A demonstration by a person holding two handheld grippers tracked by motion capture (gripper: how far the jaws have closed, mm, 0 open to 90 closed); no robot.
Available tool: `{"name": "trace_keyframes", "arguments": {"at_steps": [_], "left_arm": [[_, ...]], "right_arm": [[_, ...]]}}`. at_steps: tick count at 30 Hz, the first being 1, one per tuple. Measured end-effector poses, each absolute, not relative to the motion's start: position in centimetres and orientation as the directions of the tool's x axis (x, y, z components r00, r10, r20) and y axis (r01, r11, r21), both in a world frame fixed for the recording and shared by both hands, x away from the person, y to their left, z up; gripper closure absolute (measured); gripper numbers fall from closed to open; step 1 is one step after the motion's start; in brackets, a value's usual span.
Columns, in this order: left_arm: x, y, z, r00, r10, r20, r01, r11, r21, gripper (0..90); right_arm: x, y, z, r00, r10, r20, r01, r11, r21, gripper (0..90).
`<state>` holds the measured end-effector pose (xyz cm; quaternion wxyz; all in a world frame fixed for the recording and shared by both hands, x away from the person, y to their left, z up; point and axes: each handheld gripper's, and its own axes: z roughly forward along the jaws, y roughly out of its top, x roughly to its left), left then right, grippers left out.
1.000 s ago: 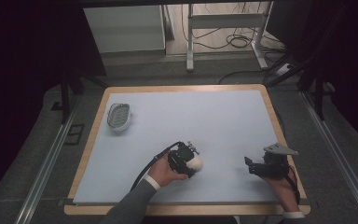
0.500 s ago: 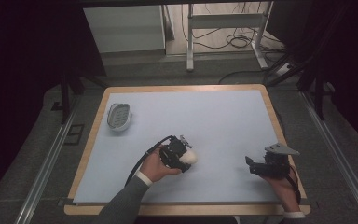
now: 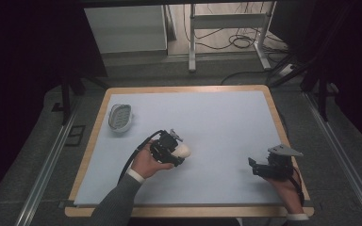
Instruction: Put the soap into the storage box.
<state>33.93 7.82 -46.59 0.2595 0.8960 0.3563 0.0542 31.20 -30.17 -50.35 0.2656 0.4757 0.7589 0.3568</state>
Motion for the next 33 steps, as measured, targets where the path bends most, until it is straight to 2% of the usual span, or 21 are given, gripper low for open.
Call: {"name": "trace_keyframes", "arguments": {"at_steps": [33], "left_arm": [[36.5,13.9,-44.4,0.642,0.764,-0.071,0.674,-0.517,0.528,49.4]], "right_arm": [[31.3,-30.4,-50.6,-0.395,0.917,-0.063,0.545,0.289,0.787,8.7]]}}
